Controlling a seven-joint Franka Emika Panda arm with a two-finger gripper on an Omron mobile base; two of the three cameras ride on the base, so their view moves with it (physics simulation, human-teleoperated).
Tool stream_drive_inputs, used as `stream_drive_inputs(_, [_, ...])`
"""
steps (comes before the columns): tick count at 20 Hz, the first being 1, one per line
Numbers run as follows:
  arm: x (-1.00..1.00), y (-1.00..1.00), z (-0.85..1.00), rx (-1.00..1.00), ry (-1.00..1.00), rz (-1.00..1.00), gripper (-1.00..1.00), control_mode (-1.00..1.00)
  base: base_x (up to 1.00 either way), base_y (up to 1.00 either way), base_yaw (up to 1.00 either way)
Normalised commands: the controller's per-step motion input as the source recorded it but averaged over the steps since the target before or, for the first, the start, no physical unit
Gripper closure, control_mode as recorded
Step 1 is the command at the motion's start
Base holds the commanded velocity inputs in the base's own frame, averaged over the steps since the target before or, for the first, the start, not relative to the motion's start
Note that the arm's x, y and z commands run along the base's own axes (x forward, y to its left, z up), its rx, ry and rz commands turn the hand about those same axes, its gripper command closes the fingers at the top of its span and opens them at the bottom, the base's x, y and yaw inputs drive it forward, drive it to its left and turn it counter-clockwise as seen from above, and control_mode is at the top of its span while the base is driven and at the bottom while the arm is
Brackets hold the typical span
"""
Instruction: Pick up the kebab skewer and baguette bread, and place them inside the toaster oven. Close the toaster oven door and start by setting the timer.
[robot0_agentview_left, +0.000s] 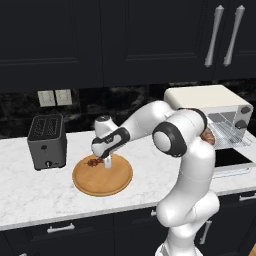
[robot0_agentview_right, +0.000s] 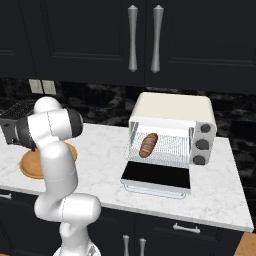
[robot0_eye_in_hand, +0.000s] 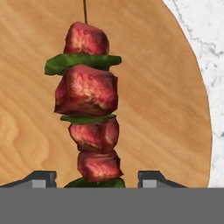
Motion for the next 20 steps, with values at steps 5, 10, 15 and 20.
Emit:
stream_drive_inputs(5, [-0.27, 0.0, -0.03, -0.02, 0.0, 0.01, 1.0, -1.0, 0.0, 0.0, 0.0])
stream_drive_inputs(10, [-0.4, -0.27, 0.06, -0.02, 0.0, 0.0, 1.0, -1.0, 0.0, 0.0, 0.0])
stream_drive_inputs(15, [-0.94, -0.83, 0.5, 0.0, -0.01, -0.02, 1.0, -1.0, 0.0, 0.0, 0.0])
stream_drive_inputs(20, [-0.86, -1.0, 0.89, 0.09, 0.0, -0.17, 1.0, -1.0, 0.0, 0.0, 0.0])
